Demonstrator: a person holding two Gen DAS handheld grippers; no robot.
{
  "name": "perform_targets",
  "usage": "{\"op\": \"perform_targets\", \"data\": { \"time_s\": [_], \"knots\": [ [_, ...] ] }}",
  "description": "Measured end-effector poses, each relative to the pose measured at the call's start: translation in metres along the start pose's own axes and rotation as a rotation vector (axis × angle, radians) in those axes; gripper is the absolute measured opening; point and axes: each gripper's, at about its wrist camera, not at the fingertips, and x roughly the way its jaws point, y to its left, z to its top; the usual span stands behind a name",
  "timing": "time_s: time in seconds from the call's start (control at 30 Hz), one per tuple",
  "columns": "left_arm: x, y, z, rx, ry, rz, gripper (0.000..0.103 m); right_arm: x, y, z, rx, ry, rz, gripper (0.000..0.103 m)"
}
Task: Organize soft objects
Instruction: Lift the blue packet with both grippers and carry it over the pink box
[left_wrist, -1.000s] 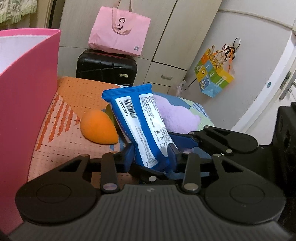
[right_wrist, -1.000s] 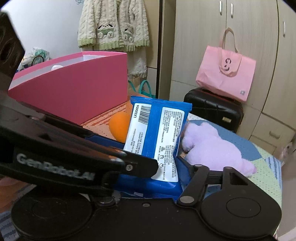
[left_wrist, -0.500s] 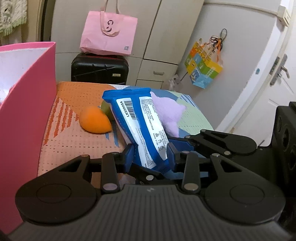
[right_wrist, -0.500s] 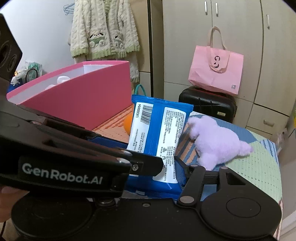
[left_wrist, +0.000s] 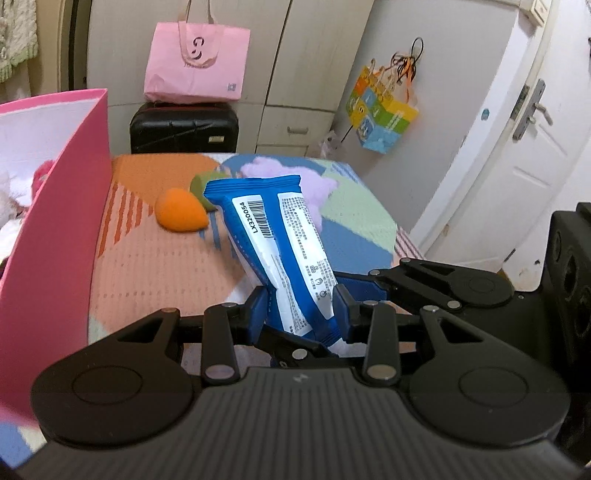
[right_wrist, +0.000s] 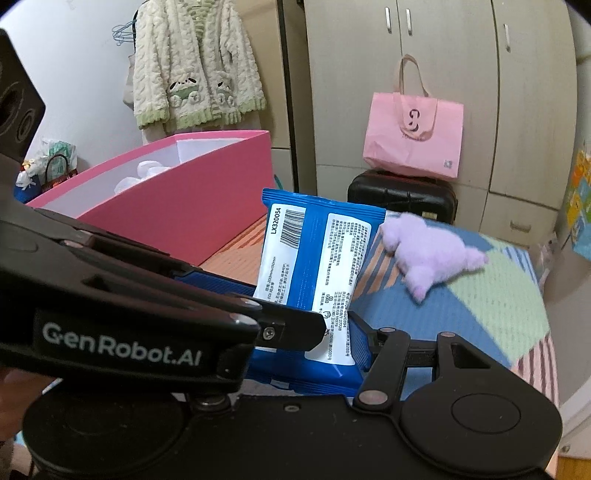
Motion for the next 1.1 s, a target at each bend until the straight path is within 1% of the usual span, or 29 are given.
{"op": "perform_targets", "data": {
  "time_s": [0.3, 0.57, 0.7, 0.83, 0.97, 1.1],
  "knots": [
    [-0.026, -0.005, -0.018, 0.035, 0.015, -0.026, 0.036, -0.024, 0.021, -0.014, 0.024, -0.007, -0.023, 0.065],
    [-0.065, -0.007, -0.03, 0.084, 0.008, -0.065, 0.036, -0.052, 0.05, -0.02, 0.015, -0.041, -0.039, 0.065],
    [-0.087, -0.001, -0.031, 0.106, -0.013, -0.076, 0.036, -0.062, 0.067, -0.014, -0.012, -0.067, -0.039, 0.065],
    [-0.113, 0.009, -0.027, 0.117, -0.052, -0.084, 0.036, -0.07, 0.08, -0.002, -0.01, -0.097, -0.013, 0.065],
    [-0.135, 0.015, -0.02, 0.135, -0.088, -0.077, 0.036, -0.076, 0.096, 0.014, -0.033, -0.14, -0.007, 0.065],
    [-0.154, 0.023, -0.007, 0.15, -0.118, -0.062, 0.036, -0.077, 0.109, 0.032, -0.05, -0.163, 0.003, 0.065]
  ]
}}
